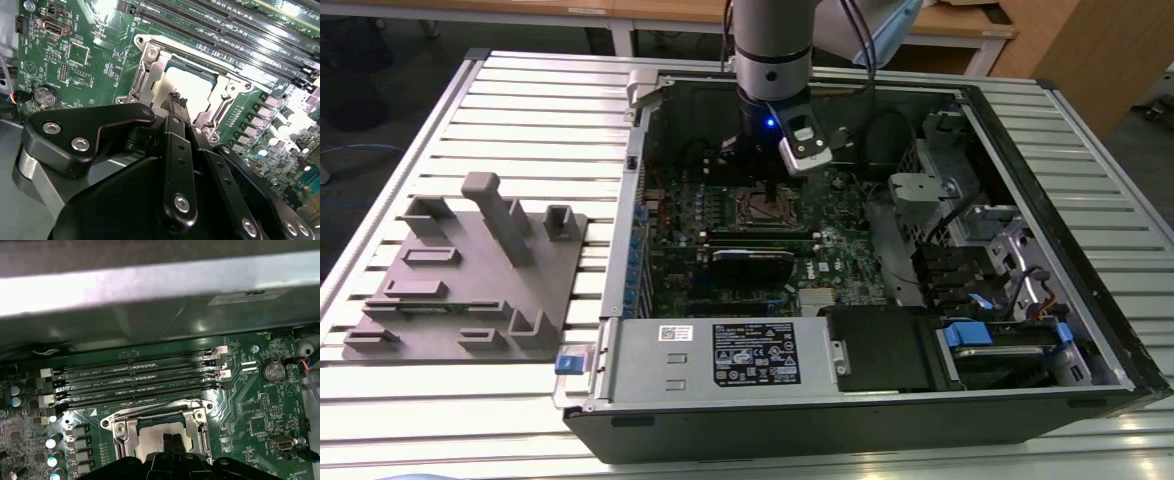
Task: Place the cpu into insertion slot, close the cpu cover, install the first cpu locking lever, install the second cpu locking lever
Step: 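Install the first cpu locking lever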
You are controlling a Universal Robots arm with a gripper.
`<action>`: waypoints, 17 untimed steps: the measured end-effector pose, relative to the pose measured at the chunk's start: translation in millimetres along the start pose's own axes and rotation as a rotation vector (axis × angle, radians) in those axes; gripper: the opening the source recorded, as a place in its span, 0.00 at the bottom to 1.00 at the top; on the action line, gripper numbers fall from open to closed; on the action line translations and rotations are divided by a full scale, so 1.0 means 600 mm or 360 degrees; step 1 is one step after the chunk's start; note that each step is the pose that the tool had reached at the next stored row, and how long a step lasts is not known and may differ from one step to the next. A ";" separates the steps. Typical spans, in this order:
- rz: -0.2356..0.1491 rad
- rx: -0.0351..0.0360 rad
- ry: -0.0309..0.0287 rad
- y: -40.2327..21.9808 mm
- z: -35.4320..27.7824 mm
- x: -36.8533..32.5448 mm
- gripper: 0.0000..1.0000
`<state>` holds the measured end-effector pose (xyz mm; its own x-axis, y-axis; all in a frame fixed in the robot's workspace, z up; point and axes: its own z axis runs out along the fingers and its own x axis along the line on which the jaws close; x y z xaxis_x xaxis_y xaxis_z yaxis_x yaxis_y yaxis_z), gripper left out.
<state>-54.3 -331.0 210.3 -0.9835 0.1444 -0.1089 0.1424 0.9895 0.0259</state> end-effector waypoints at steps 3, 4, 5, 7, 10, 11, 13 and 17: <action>-0.0030 0.0001 0.00012 -0.001 0.000 0.000 0.11; -0.0040 0.0001 0.00016 -0.001 0.000 0.000 0.11; -0.0050 0.0002 0.00021 -0.001 0.000 0.000 0.11; -0.0070 0.0003 0.00029 -0.002 0.000 0.000 0.11; -0.0101 0.0004 0.00042 -0.002 0.000 0.000 0.11; -0.0111 0.0004 0.00046 -0.003 0.000 0.000 0.11; -0.0131 0.0005 0.00055 -0.003 0.000 0.000 0.11; -0.0171 0.0006 0.00071 -0.004 0.000 -0.001 0.11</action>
<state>-54.3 -333.4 210.3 -0.9936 0.0371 -0.1064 0.0362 0.9993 0.0103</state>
